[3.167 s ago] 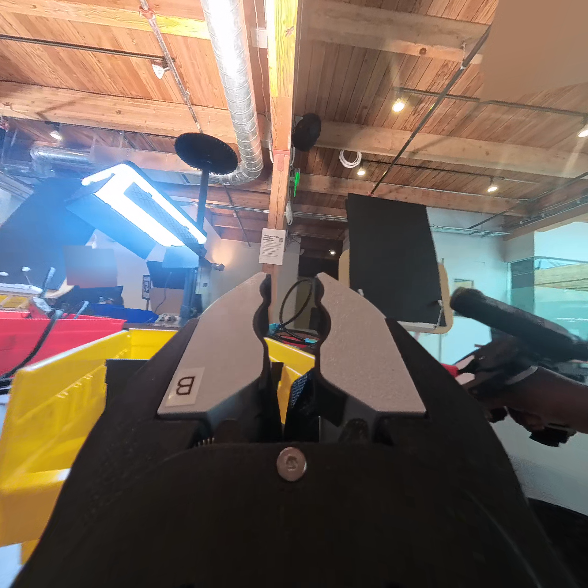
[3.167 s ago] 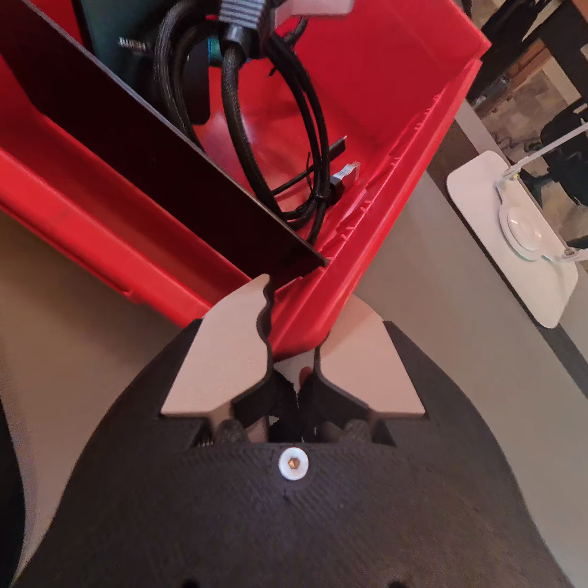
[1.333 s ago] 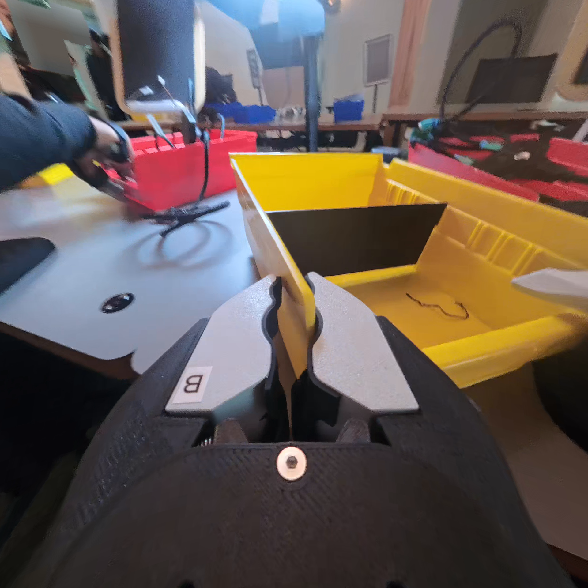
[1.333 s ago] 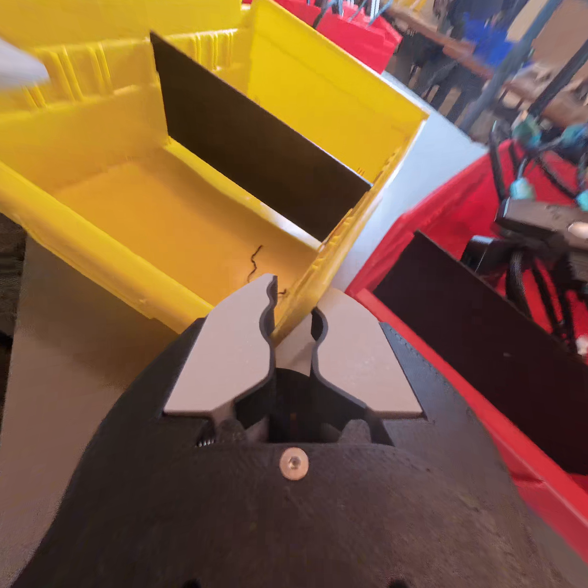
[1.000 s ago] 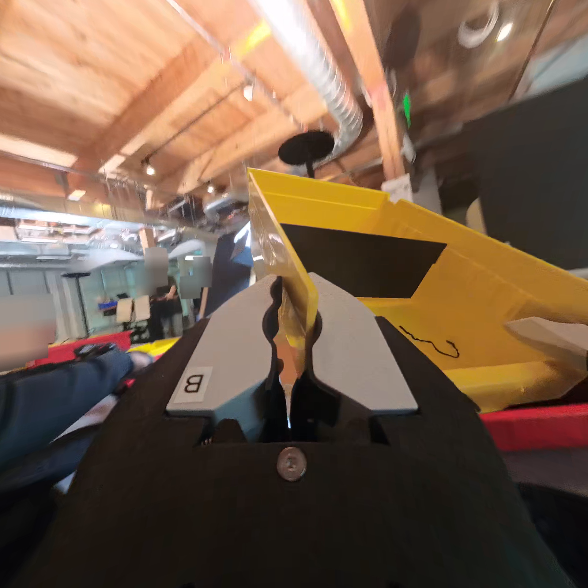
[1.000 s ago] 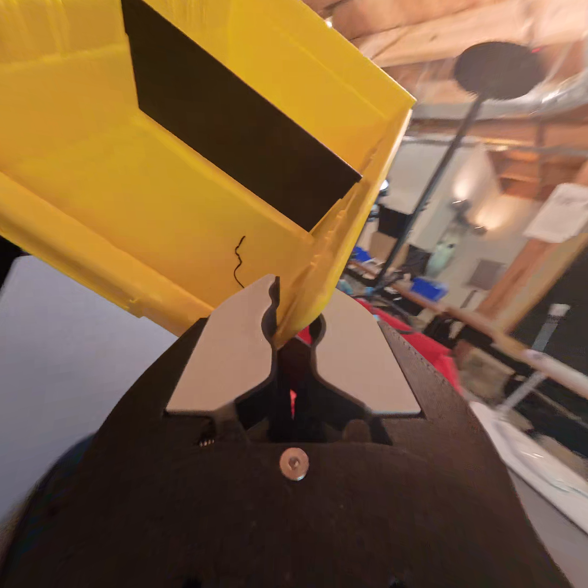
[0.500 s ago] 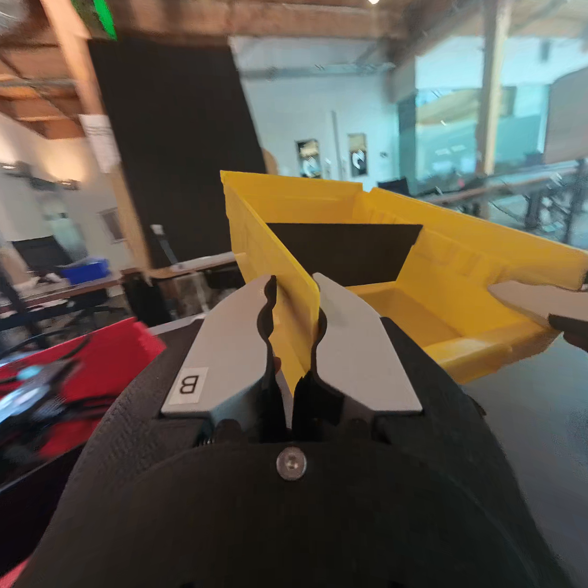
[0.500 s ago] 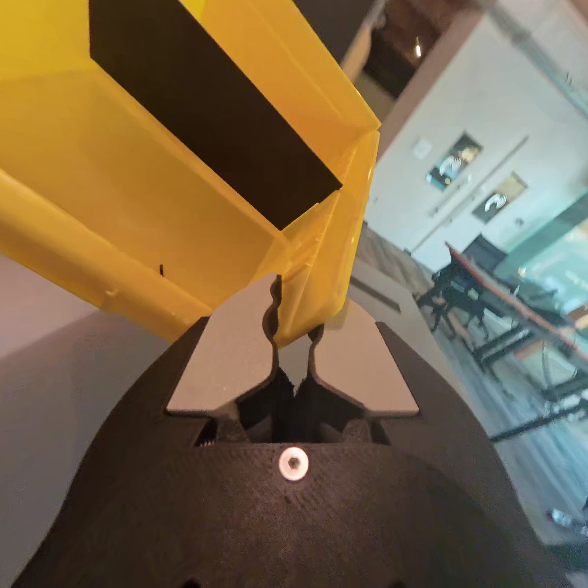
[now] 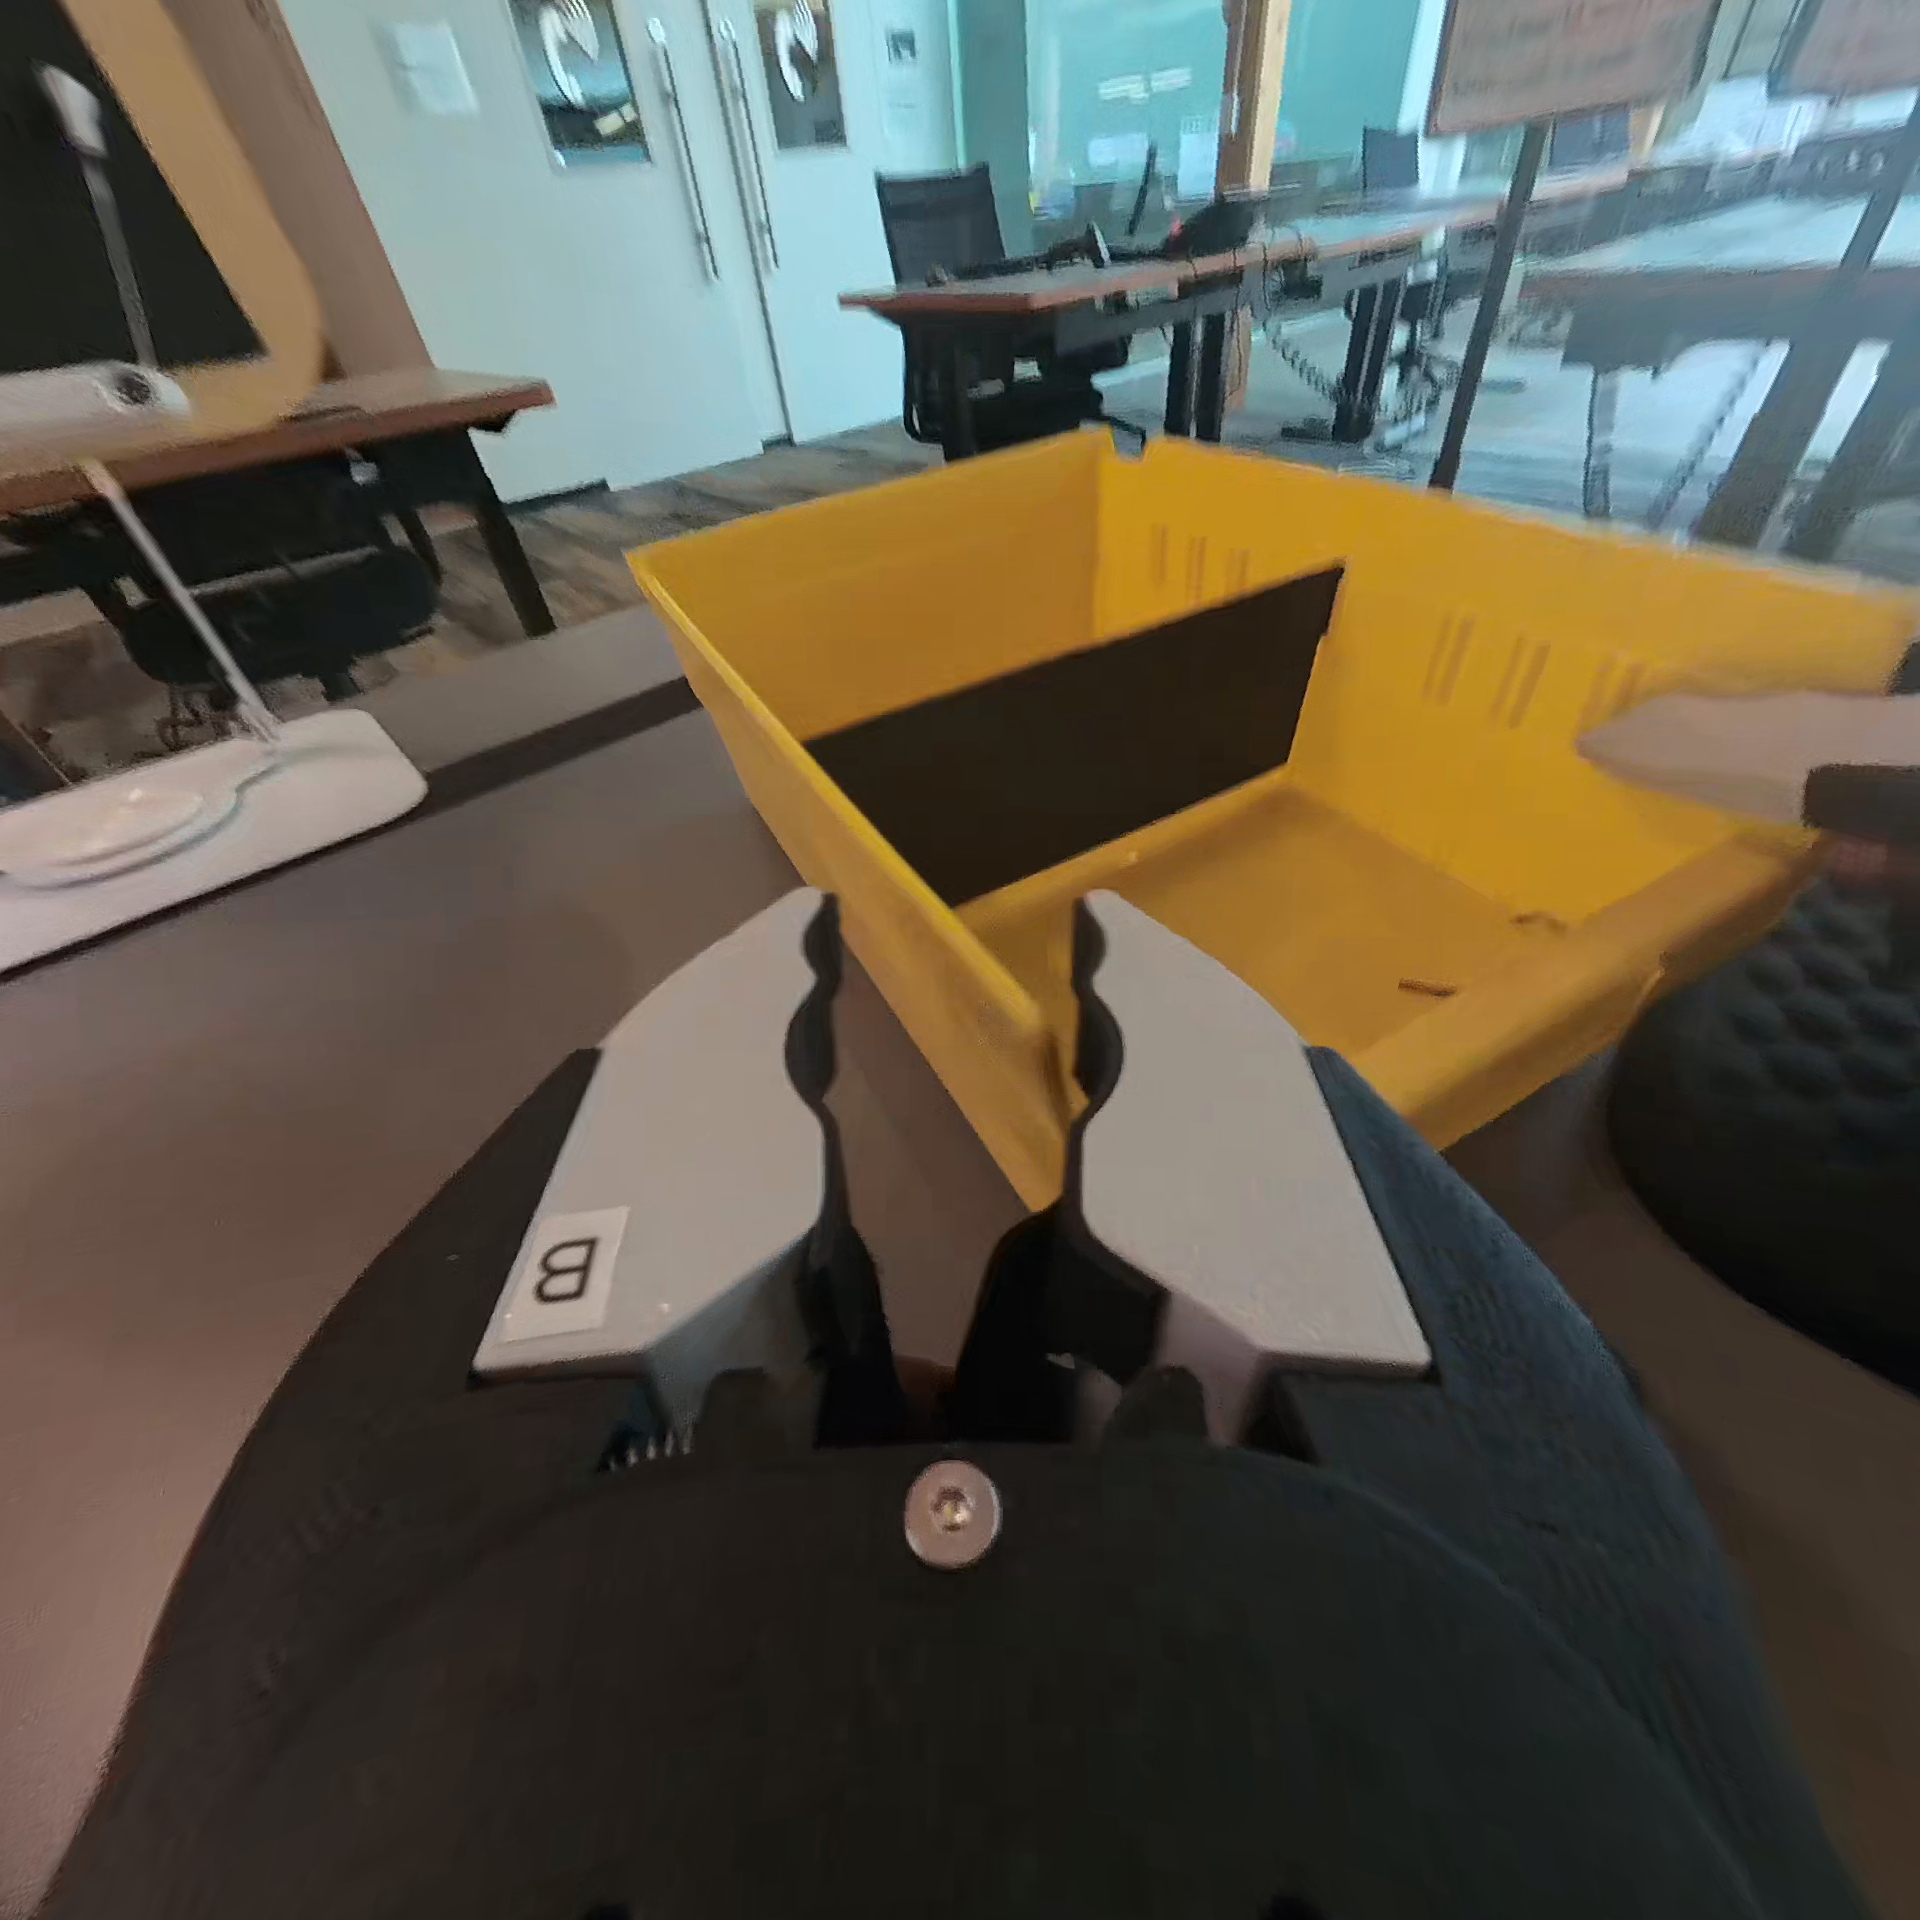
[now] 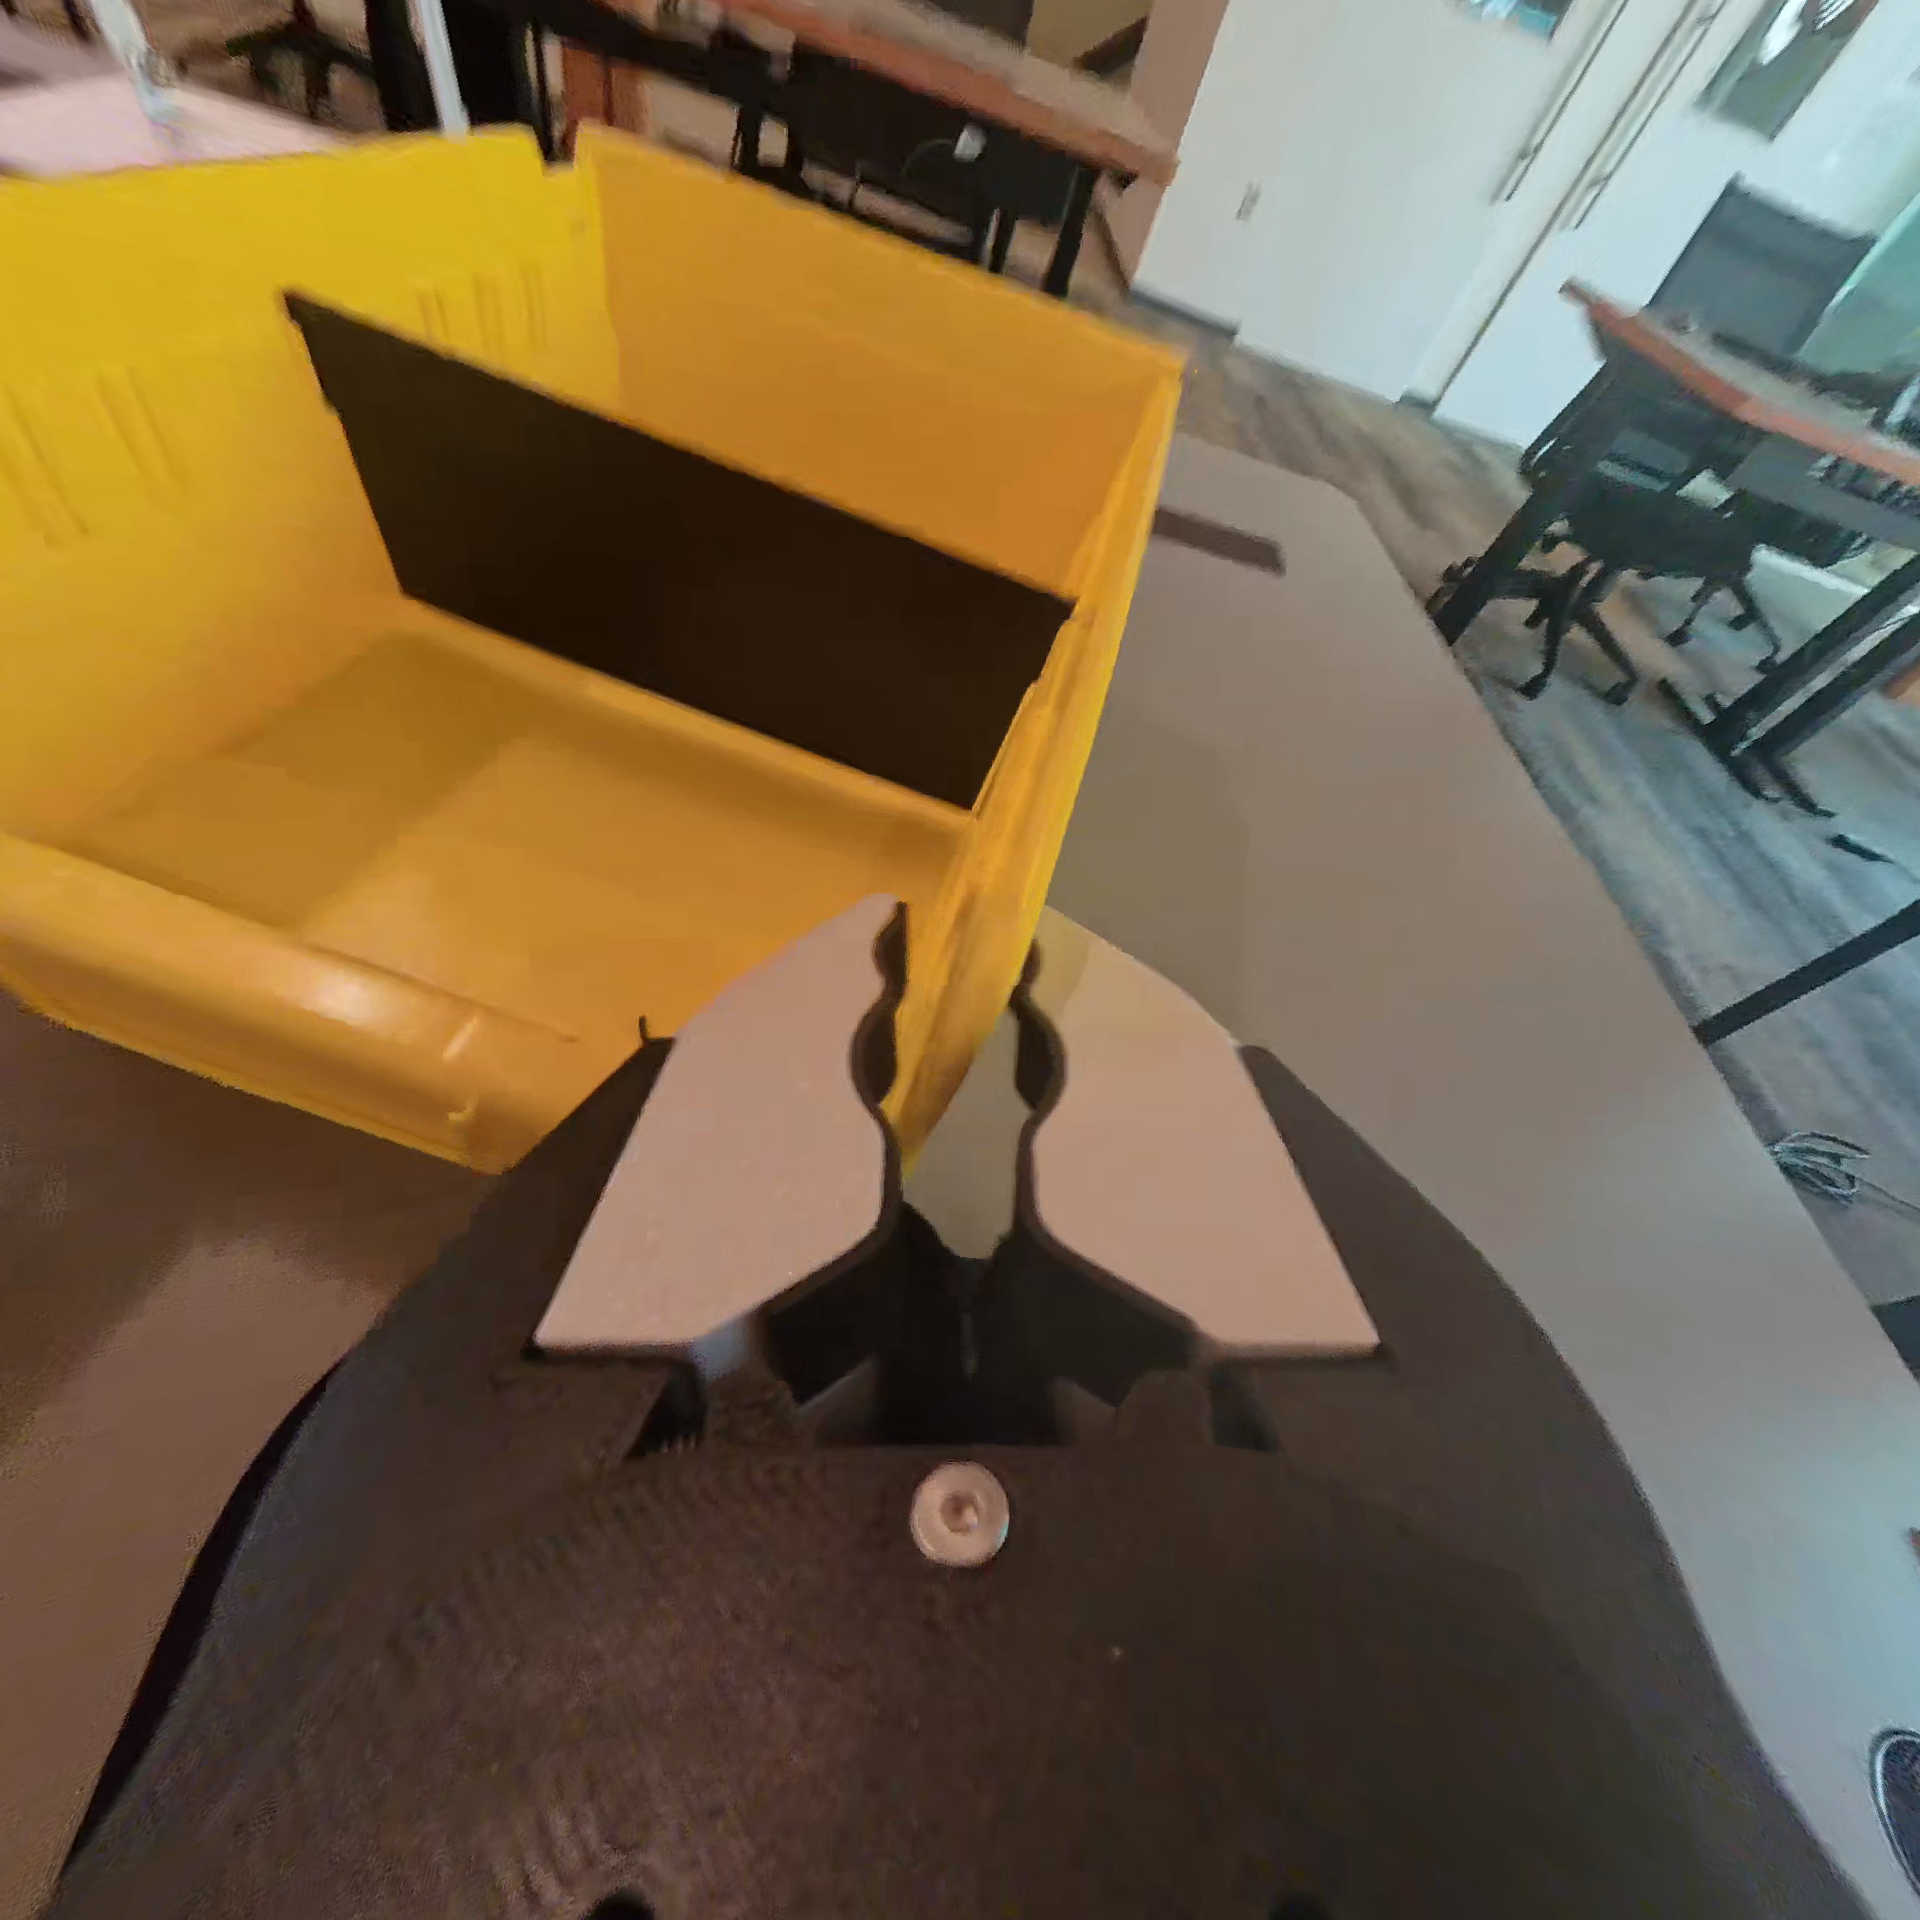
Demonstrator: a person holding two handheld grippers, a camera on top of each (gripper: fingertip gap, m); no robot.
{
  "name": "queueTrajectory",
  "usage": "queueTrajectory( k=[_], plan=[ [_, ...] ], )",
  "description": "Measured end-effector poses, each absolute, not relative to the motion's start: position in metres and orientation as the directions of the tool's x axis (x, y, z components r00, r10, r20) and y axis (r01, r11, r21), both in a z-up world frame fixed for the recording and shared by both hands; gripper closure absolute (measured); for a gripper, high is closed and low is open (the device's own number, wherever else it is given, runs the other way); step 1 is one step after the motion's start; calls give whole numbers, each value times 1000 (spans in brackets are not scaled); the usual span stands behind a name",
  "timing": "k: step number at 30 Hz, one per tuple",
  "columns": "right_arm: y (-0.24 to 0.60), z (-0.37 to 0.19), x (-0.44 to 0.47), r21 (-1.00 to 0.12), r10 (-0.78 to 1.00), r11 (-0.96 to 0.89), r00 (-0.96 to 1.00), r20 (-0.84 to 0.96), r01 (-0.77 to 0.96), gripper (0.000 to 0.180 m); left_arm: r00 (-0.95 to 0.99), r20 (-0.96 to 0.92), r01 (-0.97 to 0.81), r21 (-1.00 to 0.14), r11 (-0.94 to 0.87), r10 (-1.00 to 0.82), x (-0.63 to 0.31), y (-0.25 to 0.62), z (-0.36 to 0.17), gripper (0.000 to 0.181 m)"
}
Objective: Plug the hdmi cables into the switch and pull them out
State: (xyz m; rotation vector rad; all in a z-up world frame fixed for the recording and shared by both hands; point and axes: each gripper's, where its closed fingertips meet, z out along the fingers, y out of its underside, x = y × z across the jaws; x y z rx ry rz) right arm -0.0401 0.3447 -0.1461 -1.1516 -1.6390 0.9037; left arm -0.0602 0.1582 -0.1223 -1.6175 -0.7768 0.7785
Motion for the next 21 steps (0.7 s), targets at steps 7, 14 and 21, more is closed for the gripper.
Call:
queueTrajectory(
  k=[7,14,21],
  plan=[
    [314,-63,8,-894,918,277,-178,354,-353,121,479,-206,-155,-977,-149,854,0,63,-51,117],
    [224,-161,4,-720,512,685,-628,586,-112,100,289,-613,211,-708,-673,735,17,-124,-136,118],
    [240,-194,-25,-302,231,952,-523,821,-54,139,337,-839,376,-295,-878,426,-30,-190,-187,139]
  ],
)
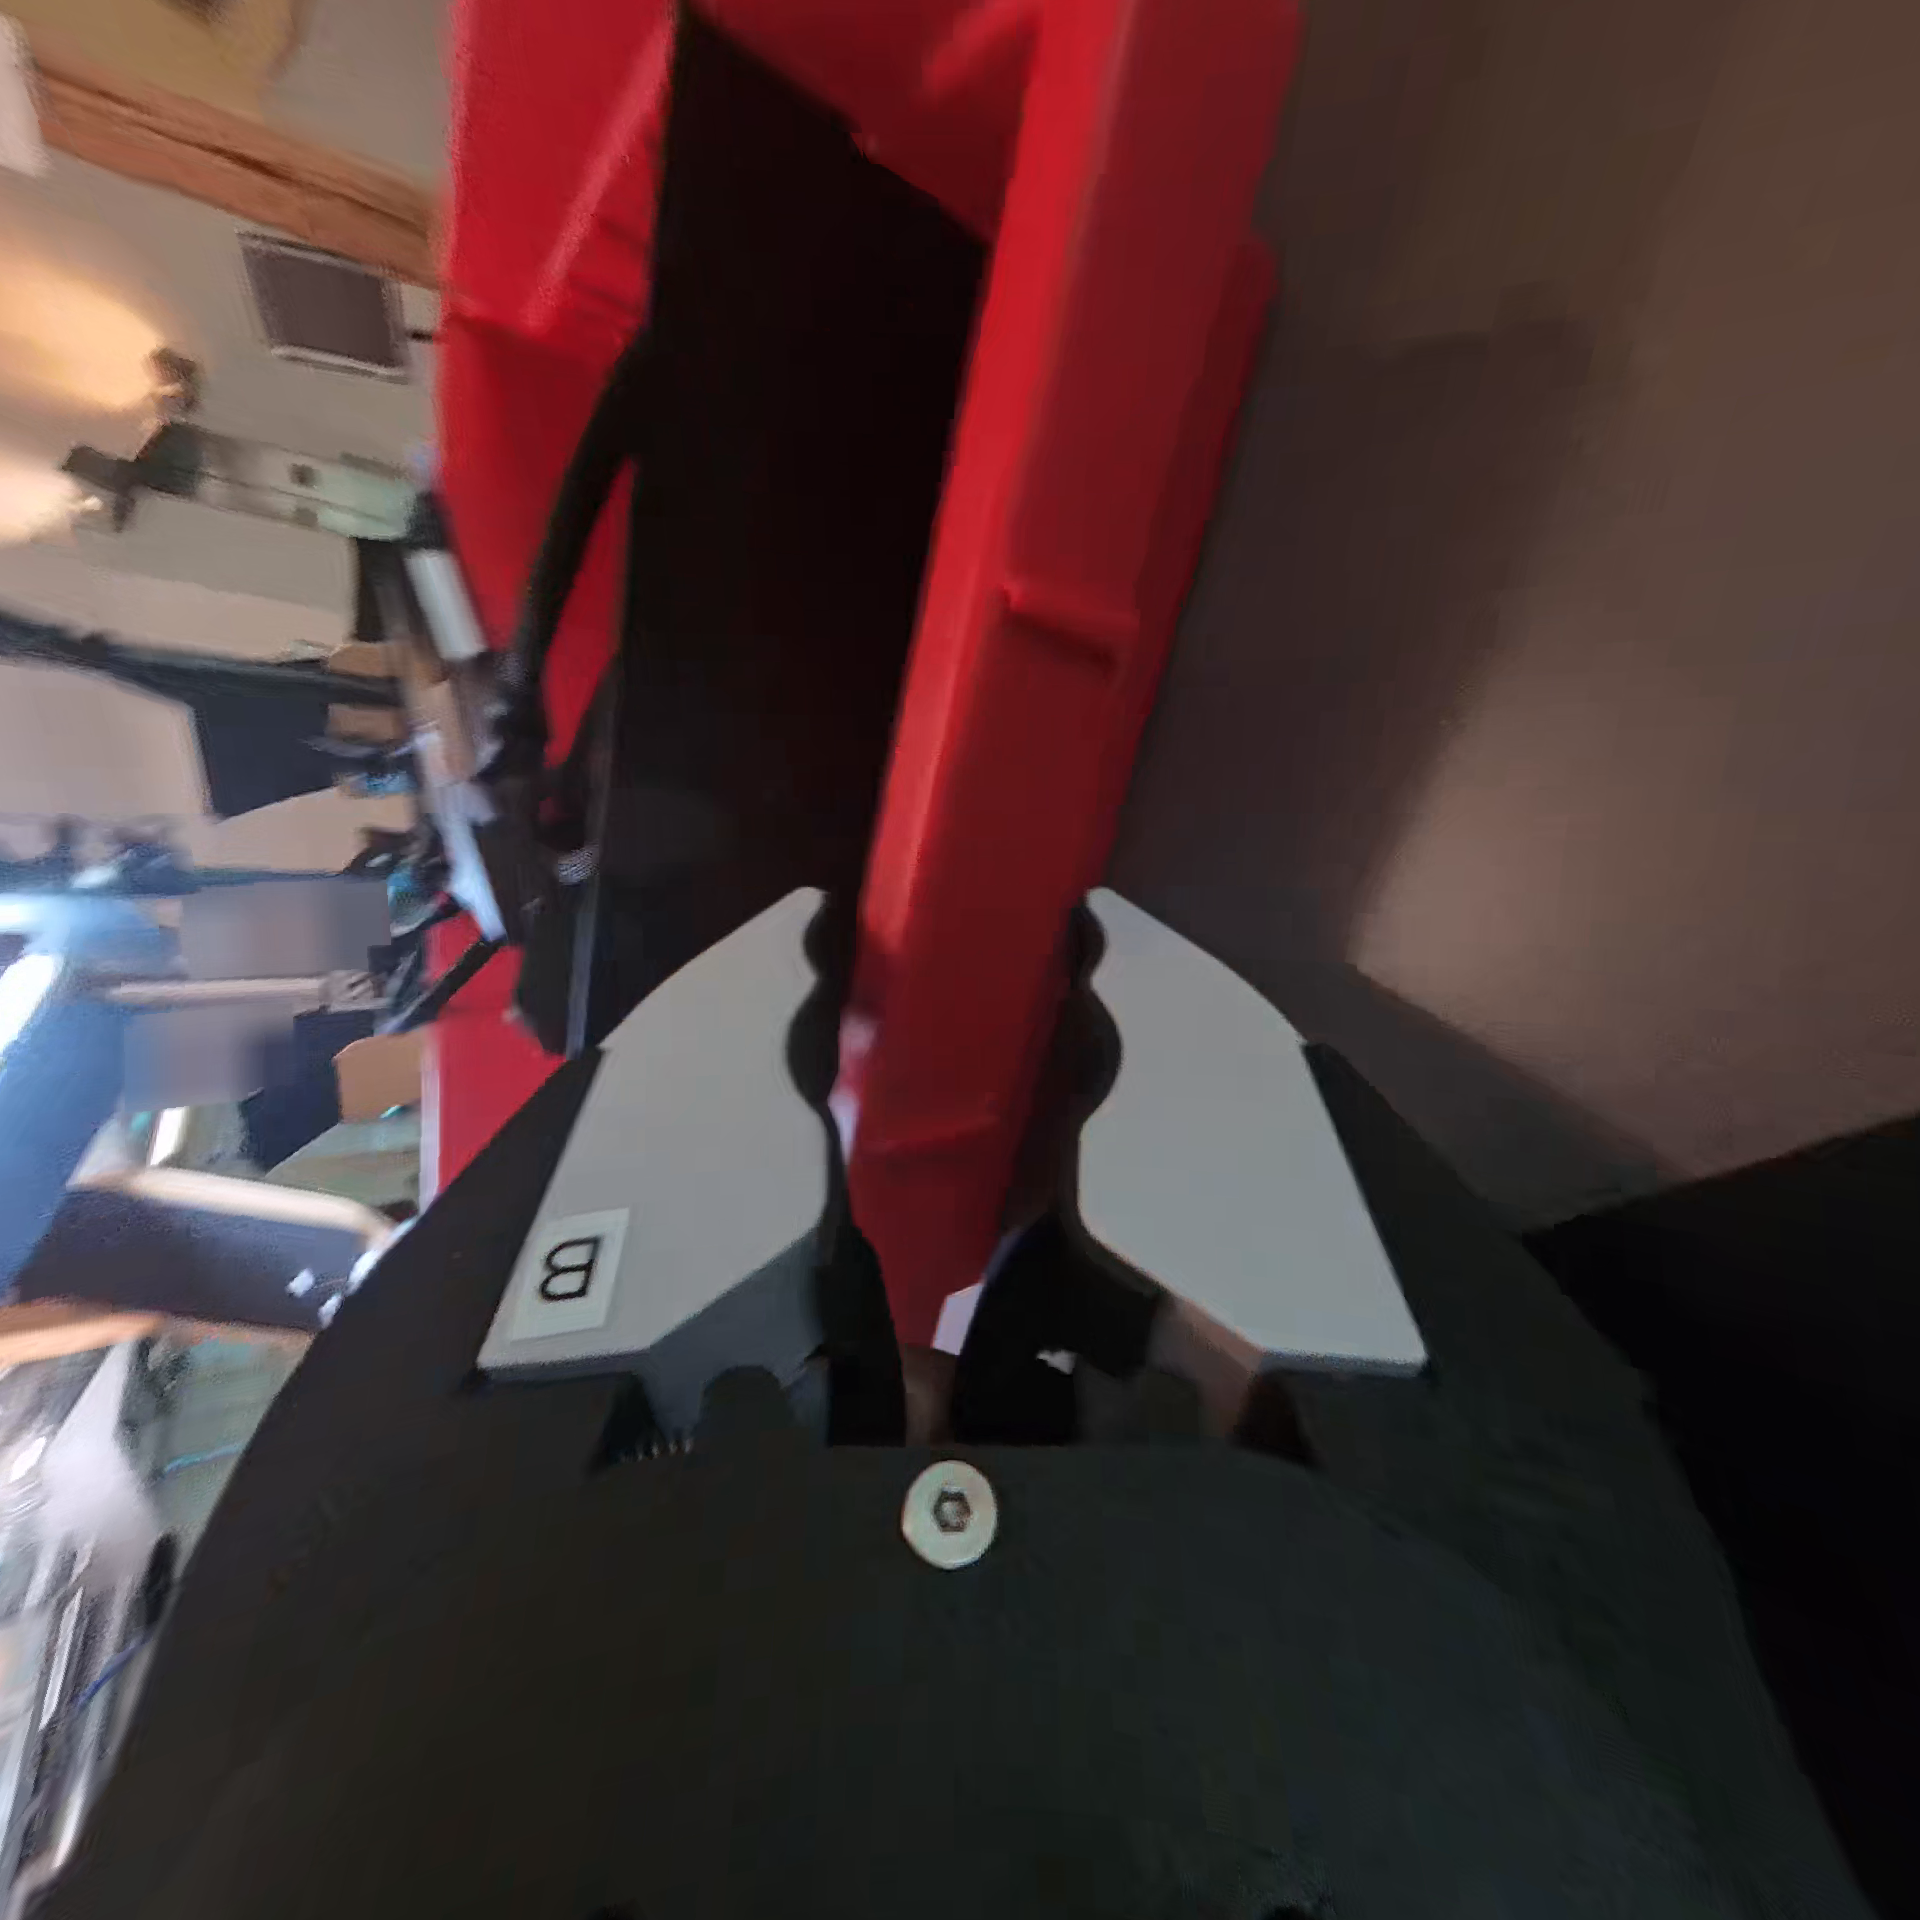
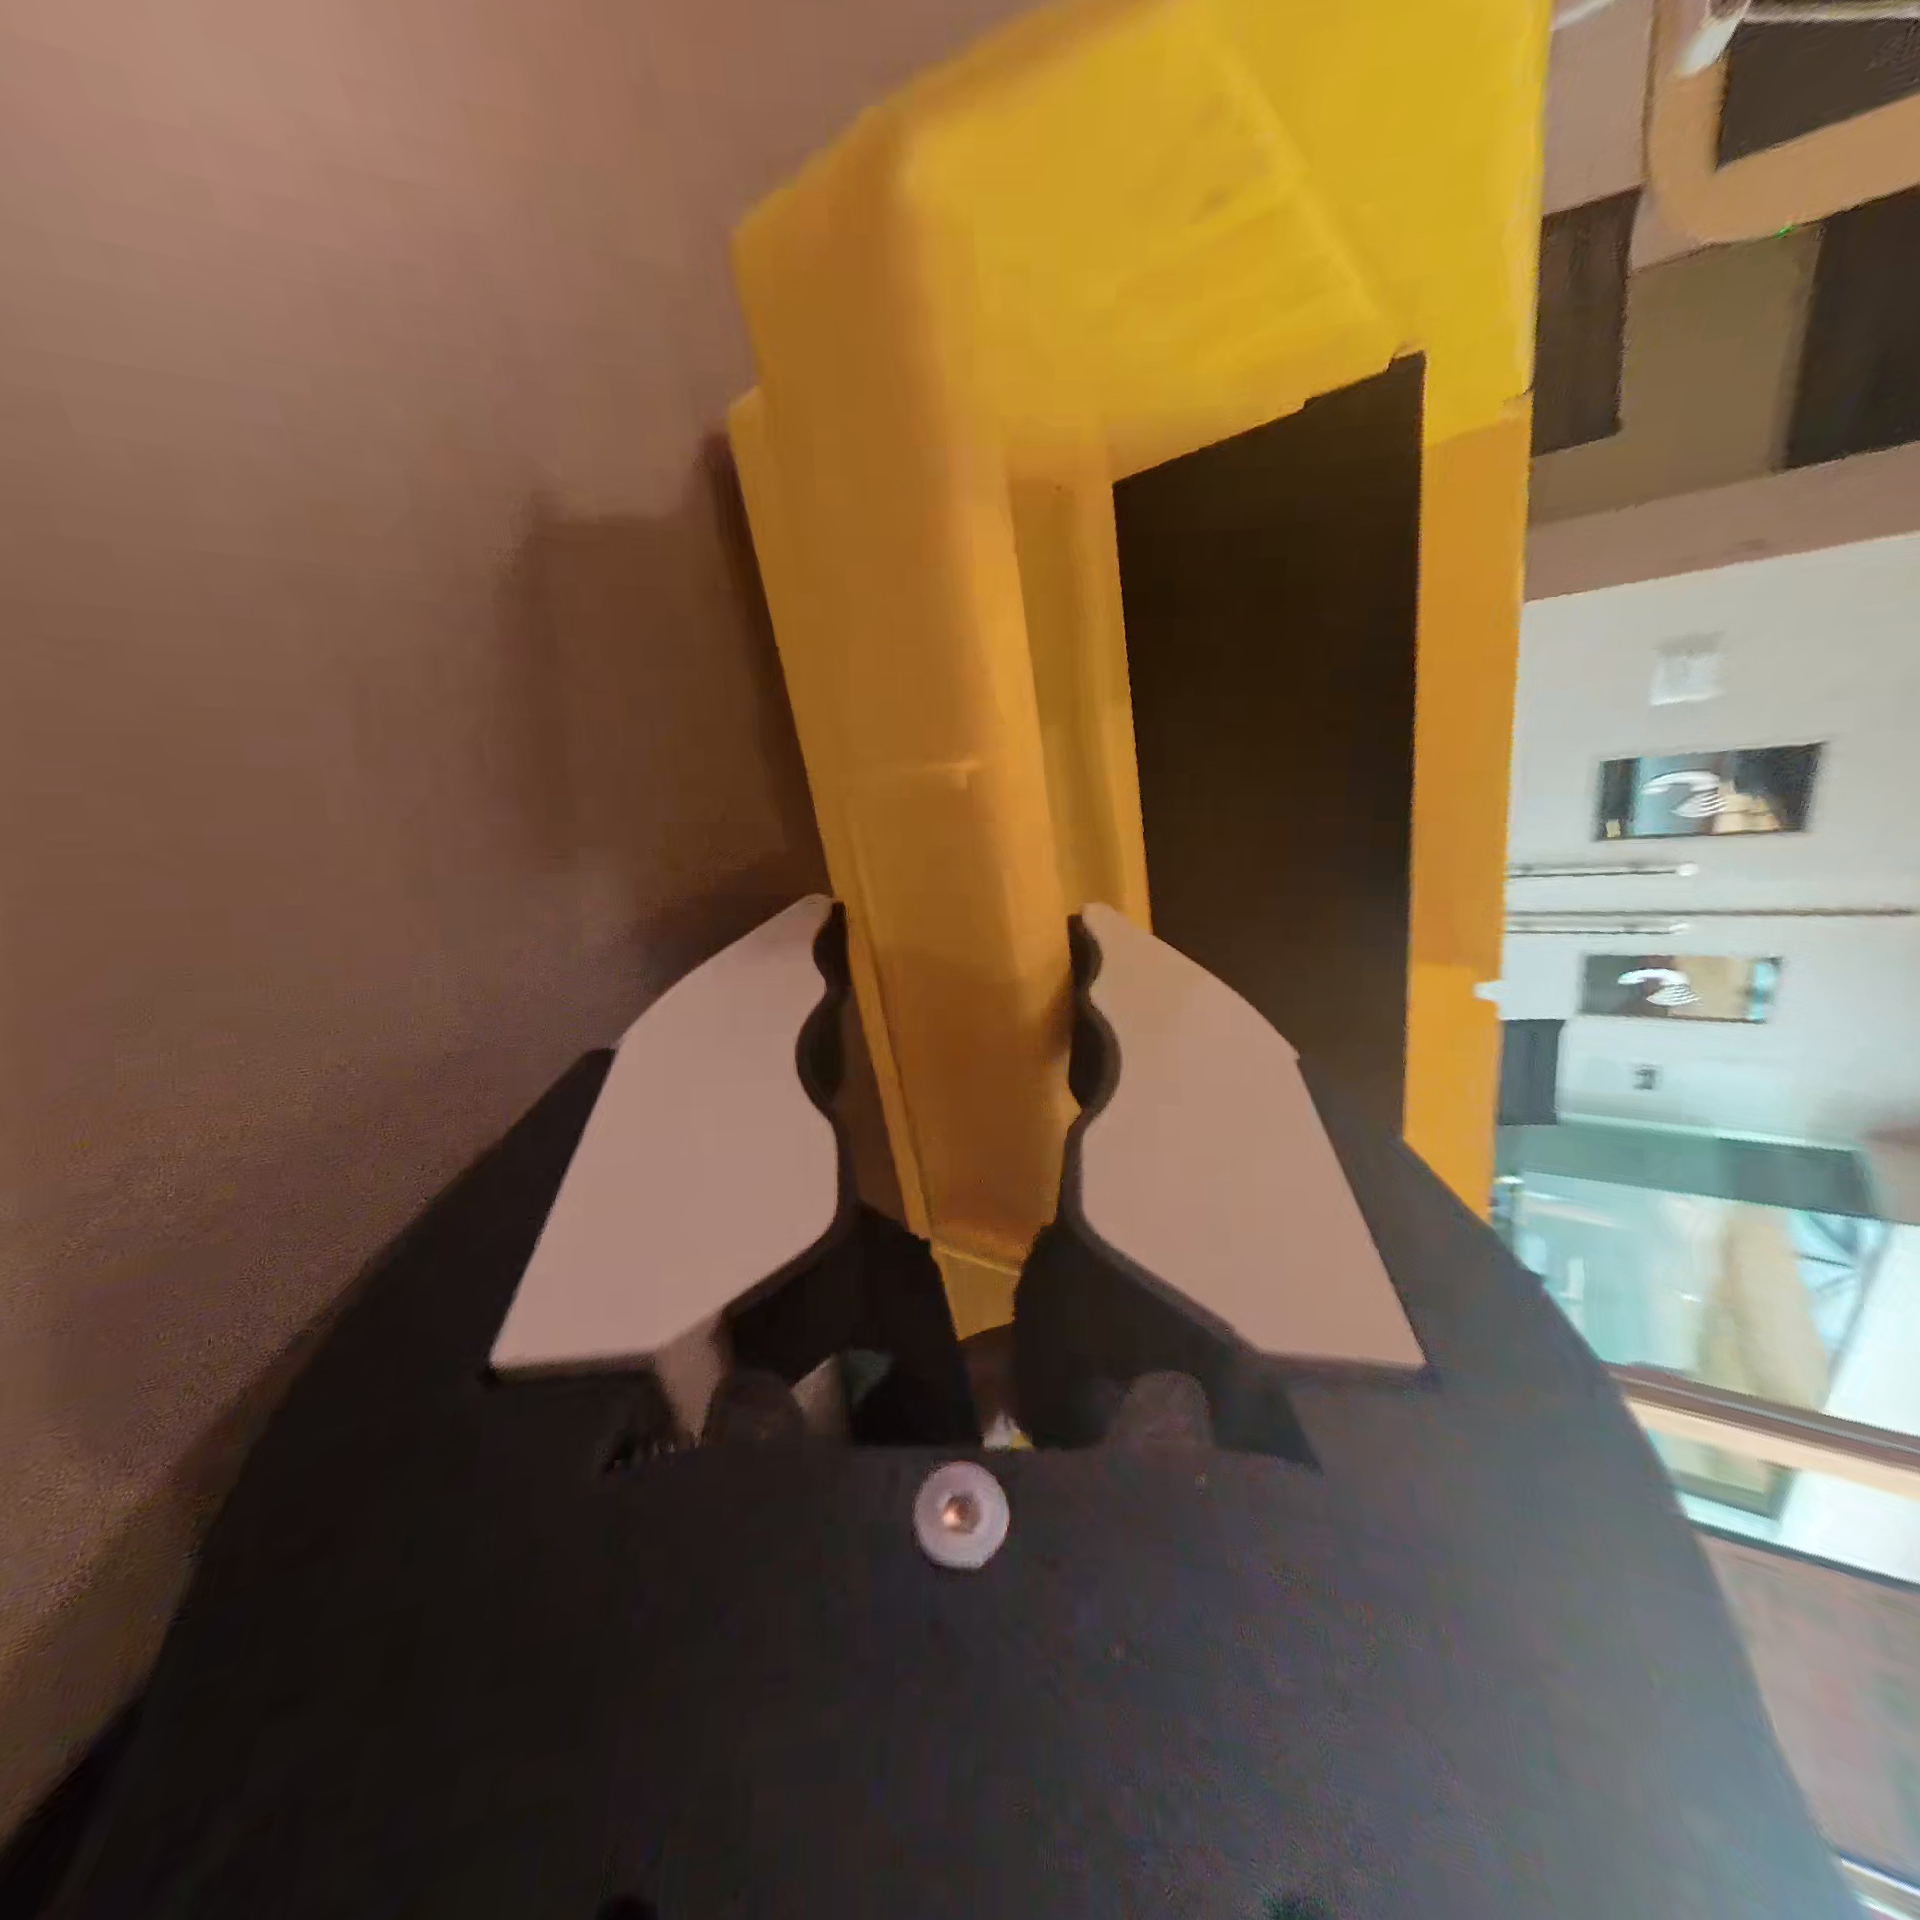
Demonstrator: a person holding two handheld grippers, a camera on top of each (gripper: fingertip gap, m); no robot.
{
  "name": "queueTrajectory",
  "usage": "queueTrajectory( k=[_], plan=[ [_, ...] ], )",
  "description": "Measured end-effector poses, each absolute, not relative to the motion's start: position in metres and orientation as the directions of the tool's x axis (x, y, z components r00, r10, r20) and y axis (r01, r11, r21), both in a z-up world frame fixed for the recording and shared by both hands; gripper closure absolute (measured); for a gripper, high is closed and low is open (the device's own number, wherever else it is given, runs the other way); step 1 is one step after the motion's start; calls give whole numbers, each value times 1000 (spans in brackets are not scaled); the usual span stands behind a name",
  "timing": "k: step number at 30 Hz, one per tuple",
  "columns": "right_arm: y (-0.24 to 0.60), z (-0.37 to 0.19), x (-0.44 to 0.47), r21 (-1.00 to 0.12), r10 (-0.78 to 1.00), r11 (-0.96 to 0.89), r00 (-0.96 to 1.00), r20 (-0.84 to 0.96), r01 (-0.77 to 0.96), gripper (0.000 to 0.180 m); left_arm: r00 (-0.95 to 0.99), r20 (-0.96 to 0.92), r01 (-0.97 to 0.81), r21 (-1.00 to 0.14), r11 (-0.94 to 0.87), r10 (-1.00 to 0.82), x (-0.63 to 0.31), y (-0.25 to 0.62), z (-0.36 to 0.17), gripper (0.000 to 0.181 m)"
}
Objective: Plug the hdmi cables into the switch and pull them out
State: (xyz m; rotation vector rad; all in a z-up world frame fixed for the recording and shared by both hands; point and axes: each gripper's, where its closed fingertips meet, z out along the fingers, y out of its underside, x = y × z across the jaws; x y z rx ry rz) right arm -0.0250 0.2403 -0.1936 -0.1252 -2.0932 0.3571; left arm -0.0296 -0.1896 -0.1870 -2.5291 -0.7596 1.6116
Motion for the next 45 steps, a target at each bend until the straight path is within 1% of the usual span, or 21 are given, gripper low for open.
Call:
queueTrajectory(
  k=[1,2,4,8,11,16,19,23,26,30,31,32,33,34,36,37,39,41,42,44,45],
  plan=[
    [243,-194,-27,-263,199,963,-518,832,-52,140,347,-832,367,-304,-879,432,-34,-189,-188,142],
    [245,-194,-29,-254,196,967,-529,825,-38,142,349,-832,373,-300,-878,432,-36,-192,-188,142],
    [250,-194,-32,-257,209,966,-566,798,-6,145,348,-823,394,-306,-867,448,-37,-202,-188,142],
    [275,-195,-46,-246,226,968,-565,794,42,145,347,-782,415,-367,-833,518,-22,-234,-189,141],
    [295,-195,-50,-220,172,975,-572,802,-15,147,366,-776,400,-367,-840,513,-3,-257,-189,140],
    [346,-195,-53,-169,109,985,-594,797,-47,148,377,-785,421,-328,-846,492,33,-290,-189,140],
    [375,-195,-51,-178,94,981,-610,787,-79,148,369,-795,433,-311,-846,482,52,-309,-189,139],
    [405,-195,-46,-129,68,990,-638,767,-50,148,367,-808,458,-274,-846,461,76,-329,-189,139],
    [412,-194,-41,-127,75,991,-640,765,-36,148,373,-814,472,-246,-846,445,94,-339,-189,140],
    [415,-192,-40,-138,101,990,-623,776,-11,147,358,-801,493,-275,-825,480,108,-349,-189,139],
    [416,-189,-40,-152,119,988,-605,787,-3,143,348,-794,496,-295,-817,498,109,-350,-188,138],
    [416,-183,-41,-191,163,982,-571,805,10,128,327,-779,502,-336,-797,535,110,-350,-188,136],
    [414,-176,-40,-277,247,960,-538,806,26,118,288,-756,511,-397,-762,588,111,-350,-186,132],
    [407,-168,-36,-401,359,915,-513,779,32,111,242,-729,515,-463,-722,640,112,-350,-183,126],
    [391,-141,-25,-642,572,766,-417,706,-34,110,143,-673,507,-580,-638,726,118,-348,-177,114],
    [384,-122,-17,-733,663,670,-351,661,-115,110,89,-631,482,-650,-588,771,122,-346,-171,112],
    [377,-83,6,-841,818,455,-235,525,-294,110,7,-520,393,-784,-481,854,130,-339,-154,109],
    [376,-53,34,-857,930,192,-191,315,-478,109,-28,-368,224,-908,-353,929,127,-329,-119,107],
    [377,-40,49,-819,959,29,-214,183,-573,109,-20,-268,142,-954,-263,963,126,-322,-100,101],
    [374,-25,77,-653,925,-311,-377,-42,-691,108,5,-3,-98,-995,-2,1000,131,-308,-54,91],
    [375,-20,87,-566,882,-434,-457,-111,-701,106,30,169,-245,-954,171,985,137,-307,-31,91]
  ],
)
